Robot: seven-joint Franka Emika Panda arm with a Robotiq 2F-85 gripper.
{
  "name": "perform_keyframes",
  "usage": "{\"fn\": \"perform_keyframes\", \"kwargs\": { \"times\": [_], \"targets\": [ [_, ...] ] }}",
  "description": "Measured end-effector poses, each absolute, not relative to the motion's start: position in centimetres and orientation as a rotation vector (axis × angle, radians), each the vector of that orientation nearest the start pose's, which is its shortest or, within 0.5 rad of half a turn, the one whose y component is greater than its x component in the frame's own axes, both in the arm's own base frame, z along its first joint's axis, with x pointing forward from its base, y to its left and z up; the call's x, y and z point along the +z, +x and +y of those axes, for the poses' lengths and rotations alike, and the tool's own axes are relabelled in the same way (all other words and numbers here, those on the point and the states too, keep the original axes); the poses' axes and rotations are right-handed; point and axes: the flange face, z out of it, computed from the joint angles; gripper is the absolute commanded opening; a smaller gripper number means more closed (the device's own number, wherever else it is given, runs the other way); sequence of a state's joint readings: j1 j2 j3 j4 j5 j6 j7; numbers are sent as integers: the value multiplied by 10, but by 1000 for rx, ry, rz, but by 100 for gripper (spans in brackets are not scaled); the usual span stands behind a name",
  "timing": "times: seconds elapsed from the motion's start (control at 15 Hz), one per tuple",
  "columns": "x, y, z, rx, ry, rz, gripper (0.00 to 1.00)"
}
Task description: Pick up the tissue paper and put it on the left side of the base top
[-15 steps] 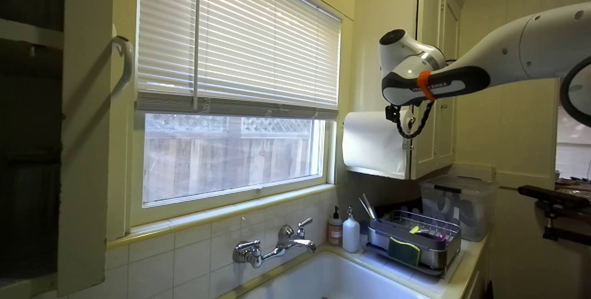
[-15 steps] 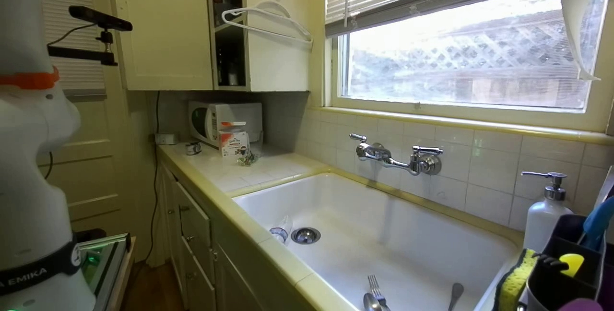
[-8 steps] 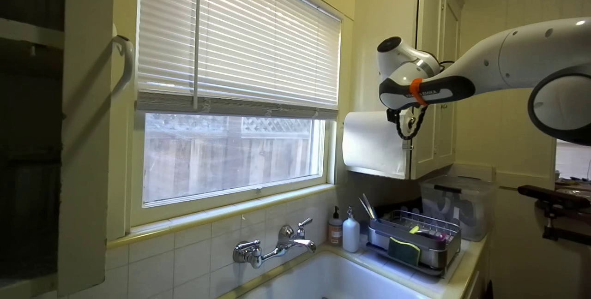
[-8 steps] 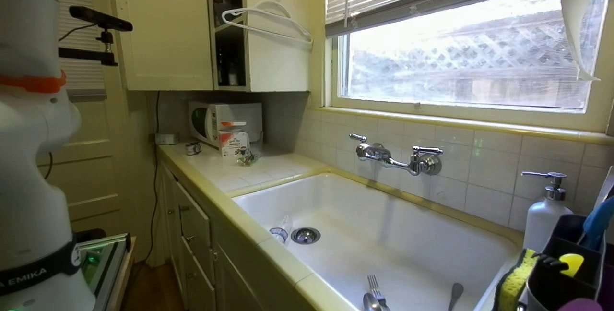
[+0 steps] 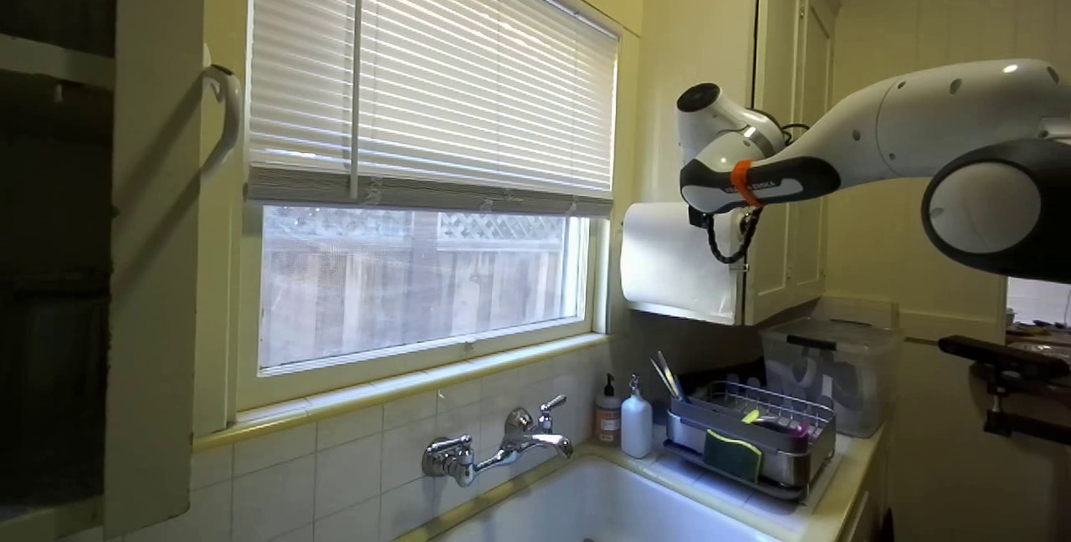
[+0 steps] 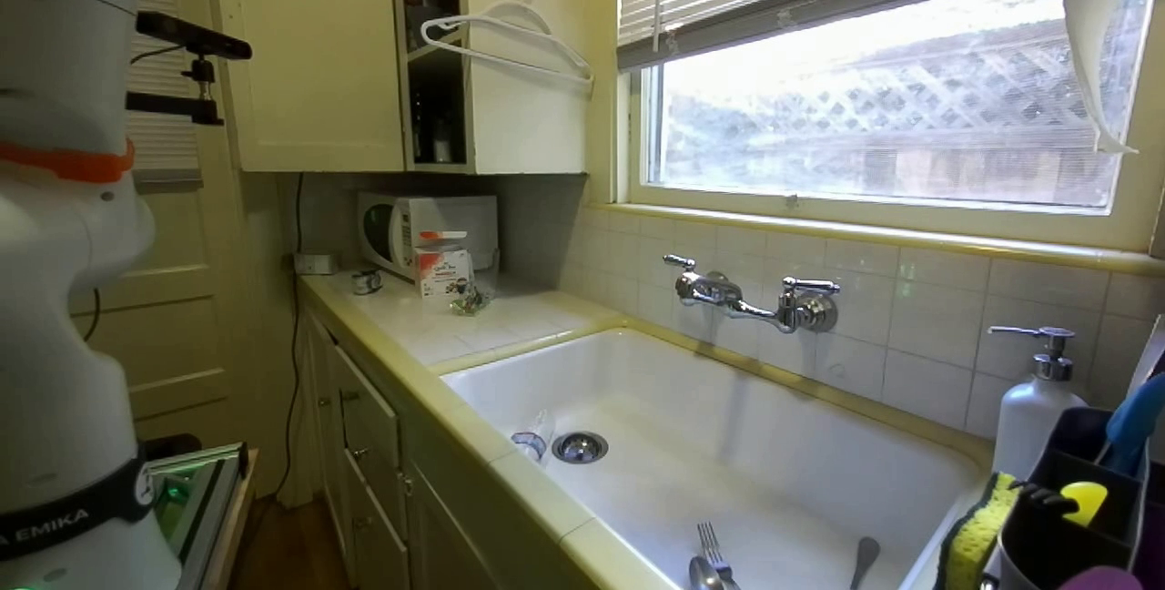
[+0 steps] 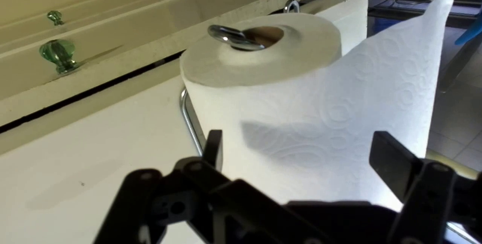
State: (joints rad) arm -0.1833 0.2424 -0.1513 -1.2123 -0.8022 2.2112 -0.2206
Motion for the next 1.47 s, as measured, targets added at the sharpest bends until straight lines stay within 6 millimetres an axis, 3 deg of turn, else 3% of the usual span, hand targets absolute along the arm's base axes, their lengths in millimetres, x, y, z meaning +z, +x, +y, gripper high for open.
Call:
{"fn": "perform_keyframes", "kwargs": {
  "times": [0.33, 0.8, 1.47],
  "targets": [
    [748, 641, -246, 549, 2041, 101, 100],
    [756, 659, -248, 574, 2002, 88, 100],
    [764, 660, -252, 563, 2010, -14, 100]
  ]
}}
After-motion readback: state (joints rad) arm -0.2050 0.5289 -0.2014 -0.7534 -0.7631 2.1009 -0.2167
